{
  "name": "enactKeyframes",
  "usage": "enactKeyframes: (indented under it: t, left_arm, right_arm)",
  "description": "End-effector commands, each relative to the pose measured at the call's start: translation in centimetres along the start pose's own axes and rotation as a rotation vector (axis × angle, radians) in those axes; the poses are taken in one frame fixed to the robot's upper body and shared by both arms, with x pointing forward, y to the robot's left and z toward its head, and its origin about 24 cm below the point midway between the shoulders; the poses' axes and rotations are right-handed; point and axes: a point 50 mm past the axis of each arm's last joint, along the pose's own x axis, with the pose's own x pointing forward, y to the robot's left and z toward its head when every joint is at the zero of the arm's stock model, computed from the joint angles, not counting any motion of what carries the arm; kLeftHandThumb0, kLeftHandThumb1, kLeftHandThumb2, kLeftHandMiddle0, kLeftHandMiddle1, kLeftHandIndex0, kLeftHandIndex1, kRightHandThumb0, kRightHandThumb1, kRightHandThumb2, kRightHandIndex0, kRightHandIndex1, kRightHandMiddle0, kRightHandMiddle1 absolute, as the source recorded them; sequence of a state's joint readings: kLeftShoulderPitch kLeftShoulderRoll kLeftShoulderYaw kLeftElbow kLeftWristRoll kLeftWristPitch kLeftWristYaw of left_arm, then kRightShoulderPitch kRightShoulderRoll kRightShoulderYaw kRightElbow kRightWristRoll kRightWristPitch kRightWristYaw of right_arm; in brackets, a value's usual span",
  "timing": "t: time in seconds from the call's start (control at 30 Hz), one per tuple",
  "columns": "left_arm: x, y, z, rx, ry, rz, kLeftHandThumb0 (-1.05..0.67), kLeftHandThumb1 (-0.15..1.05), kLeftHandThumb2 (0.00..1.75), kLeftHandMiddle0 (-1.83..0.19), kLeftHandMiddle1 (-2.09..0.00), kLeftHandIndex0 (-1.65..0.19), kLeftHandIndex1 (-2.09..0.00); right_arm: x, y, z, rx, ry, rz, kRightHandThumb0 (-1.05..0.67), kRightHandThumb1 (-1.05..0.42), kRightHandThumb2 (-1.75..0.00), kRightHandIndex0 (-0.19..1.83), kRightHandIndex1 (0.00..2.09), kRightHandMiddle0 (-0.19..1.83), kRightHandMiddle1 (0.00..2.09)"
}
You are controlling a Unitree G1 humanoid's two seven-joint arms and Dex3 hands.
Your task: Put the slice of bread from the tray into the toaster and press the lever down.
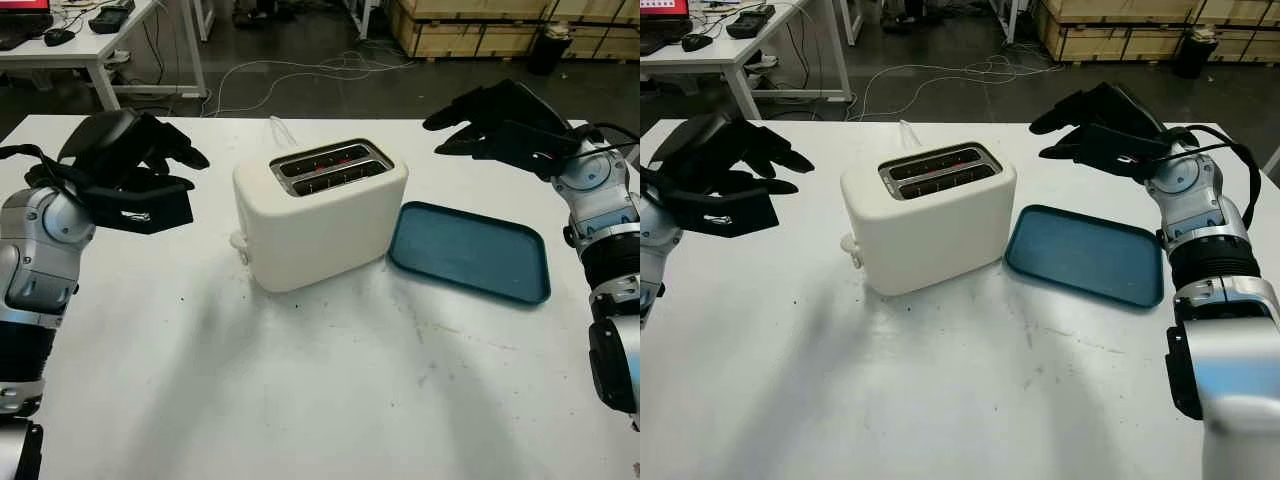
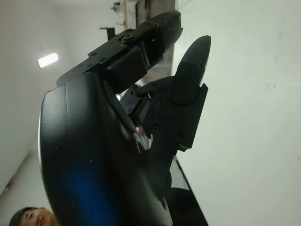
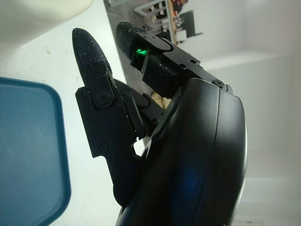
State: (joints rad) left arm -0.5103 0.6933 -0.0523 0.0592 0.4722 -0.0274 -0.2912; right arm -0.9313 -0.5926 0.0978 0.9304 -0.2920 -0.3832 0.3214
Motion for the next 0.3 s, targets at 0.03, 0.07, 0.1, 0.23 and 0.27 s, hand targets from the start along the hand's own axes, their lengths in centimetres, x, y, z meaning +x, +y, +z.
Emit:
enactKeyframes:
  t: [0.03,0.07,0.1,0.23,0.27]
  left_arm:
    - [-0.07,-0.49,-0.09,-0.011,-0.005,-0.001,-0.37,0.81,0.00,-0.84,-0.96,-1.17,-0.03]
    - [-0.07,-0.49,-0.11,-0.011,-0.003,-0.001,-0.37,0.82,0.00,-0.84,-0.97,-1.18,-0.03]
    - [-0.07,-0.48,-0.12,-0.014,-0.003,0.001,-0.38,0.82,0.00,-0.83,-0.97,-1.17,-0.03]
    - [-0.04,-0.41,-0.11,-0.019,-0.004,0.005,-0.37,0.82,0.00,-0.80,-1.00,-1.16,-0.02]
    - [-0.02,-0.40,-0.09,-0.018,-0.005,0.005,-0.36,0.82,0.00,-0.80,-1.00,-1.16,-0.02]
  right_arm:
    - [0.19,-0.95,0.59,-0.027,-0.007,-0.028,-0.54,-0.78,0.00,1.00,0.21,1.00,0.00]
    - [0.19,-0.96,0.64,-0.031,-0.011,-0.029,-0.55,-0.78,0.00,1.01,0.22,1.00,0.00]
    - [0.21,-0.96,0.68,-0.033,-0.010,-0.029,-0.55,-0.78,0.00,1.01,0.22,1.00,0.00]
    - [0.21,-0.81,0.60,-0.031,-0.003,-0.030,-0.56,-0.78,0.00,1.02,0.25,1.00,0.00]
    - [0.18,-0.77,0.58,-0.029,-0.005,-0.028,-0.56,-0.78,0.00,1.02,0.25,1.00,0.00]
